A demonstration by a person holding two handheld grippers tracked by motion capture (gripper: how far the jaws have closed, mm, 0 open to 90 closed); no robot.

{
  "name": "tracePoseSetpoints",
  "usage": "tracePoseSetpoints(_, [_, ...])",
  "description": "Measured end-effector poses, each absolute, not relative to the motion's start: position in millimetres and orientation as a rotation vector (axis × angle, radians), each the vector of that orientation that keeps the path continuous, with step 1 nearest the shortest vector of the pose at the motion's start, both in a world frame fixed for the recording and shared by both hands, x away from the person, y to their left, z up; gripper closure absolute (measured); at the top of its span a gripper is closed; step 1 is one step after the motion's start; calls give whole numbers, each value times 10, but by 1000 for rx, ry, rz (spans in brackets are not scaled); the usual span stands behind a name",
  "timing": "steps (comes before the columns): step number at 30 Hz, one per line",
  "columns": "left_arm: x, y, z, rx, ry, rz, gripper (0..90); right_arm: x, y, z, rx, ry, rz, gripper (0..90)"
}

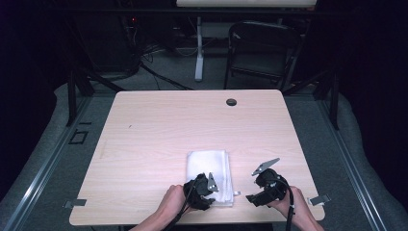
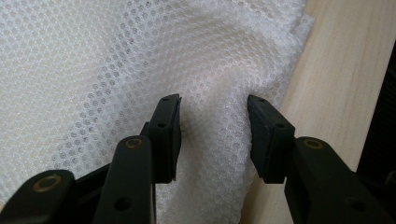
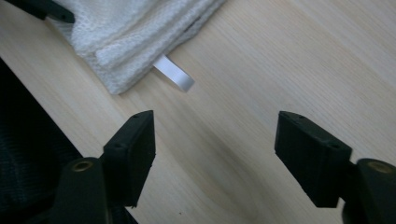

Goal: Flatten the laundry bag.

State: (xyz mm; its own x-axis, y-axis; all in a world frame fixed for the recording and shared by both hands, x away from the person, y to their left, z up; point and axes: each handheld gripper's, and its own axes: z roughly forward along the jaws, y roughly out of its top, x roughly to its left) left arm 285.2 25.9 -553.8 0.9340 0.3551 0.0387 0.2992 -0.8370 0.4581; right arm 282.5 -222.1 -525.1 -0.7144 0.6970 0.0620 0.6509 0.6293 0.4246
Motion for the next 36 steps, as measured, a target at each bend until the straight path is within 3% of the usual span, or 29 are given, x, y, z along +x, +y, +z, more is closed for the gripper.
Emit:
tracePoseSetpoints(5, [2883,290,-5535,2615,484,134,628,2826,-2116,-5261,1106,2762,648,455])
tracePoseSetpoints(8, [2895,300,-5536,2608,490,121,634,2827,-2065,-5255,1090,2766,646,494])
tracePoseSetpoints(17, [2888,298,-5540,2610,476,124,611,2858,-1706,-5284,982,2842,701,491])
tracePoseSetpoints(22, [2875,296,-5545,2609,464,121,576,2933,-1566,-5369,1023,2880,685,599])
tracePoseSetpoints(30, [2852,275,-5540,2624,422,132,500,2991,-1546,-5468,1068,2882,670,858])
tracePoseSetpoints(36, [2812,242,-5519,2630,395,154,427,2989,-1579,-5438,1082,2871,737,895])
